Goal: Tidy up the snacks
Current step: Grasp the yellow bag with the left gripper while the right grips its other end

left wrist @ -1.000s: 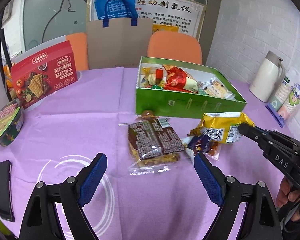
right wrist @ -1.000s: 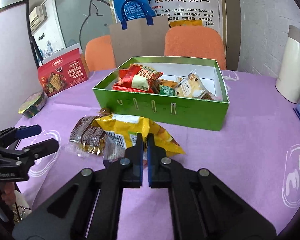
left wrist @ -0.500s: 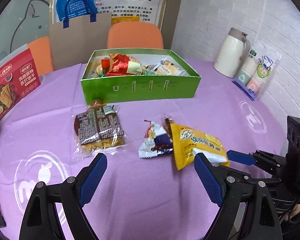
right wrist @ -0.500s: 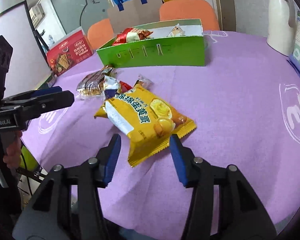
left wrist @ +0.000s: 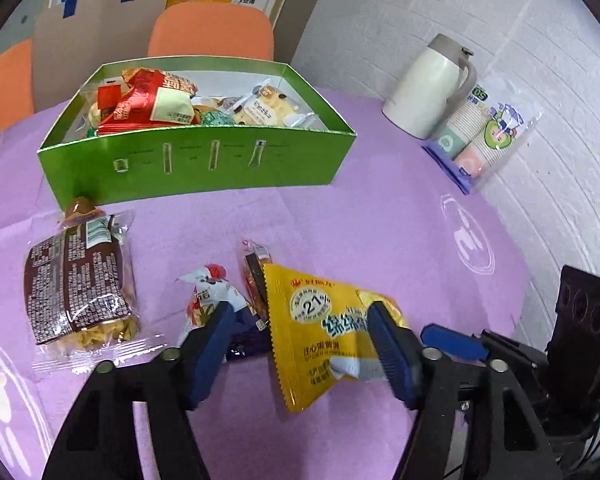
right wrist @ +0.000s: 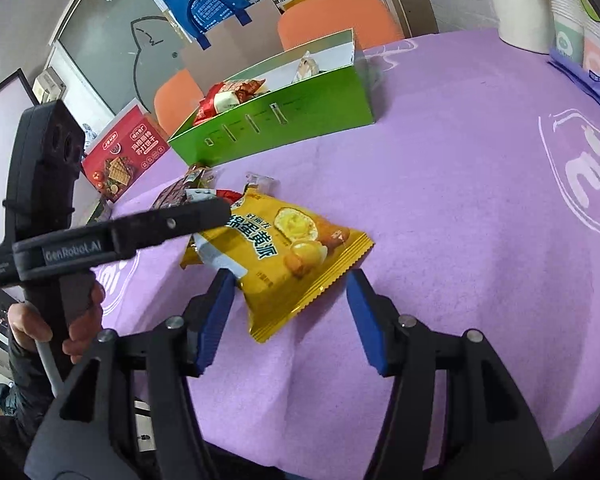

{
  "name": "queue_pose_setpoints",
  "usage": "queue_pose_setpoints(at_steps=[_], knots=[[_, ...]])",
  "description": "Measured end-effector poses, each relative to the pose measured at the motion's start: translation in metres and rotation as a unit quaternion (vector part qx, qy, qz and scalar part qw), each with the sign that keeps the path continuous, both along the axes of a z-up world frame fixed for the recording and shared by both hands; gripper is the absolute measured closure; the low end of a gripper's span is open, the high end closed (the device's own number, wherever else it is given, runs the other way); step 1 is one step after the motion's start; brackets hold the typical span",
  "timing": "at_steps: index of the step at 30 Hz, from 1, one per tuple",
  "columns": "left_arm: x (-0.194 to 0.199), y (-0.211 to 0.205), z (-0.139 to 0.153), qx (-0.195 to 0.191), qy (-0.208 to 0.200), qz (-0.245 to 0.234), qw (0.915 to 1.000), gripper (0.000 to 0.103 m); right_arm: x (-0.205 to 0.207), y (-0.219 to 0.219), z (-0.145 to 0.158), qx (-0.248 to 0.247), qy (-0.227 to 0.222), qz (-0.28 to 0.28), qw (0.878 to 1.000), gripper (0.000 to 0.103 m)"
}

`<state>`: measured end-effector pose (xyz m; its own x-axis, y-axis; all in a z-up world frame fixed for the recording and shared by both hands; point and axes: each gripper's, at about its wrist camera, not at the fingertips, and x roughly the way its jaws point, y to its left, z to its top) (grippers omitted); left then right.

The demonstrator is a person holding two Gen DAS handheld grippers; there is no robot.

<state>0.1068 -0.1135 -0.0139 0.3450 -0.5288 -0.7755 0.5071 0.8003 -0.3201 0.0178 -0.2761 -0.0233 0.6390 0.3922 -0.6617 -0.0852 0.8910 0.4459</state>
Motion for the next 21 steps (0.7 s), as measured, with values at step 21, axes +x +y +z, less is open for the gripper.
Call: queue_pose_setpoints(at_steps=[21], knots=[[-0.013, 0.014, 0.005, -0.057, 0.034, 0.012, 0.9977, 0.042, 0.017, -0.015, 0.017, -0.004, -0.028, -0.036, 0.999, 0.044]])
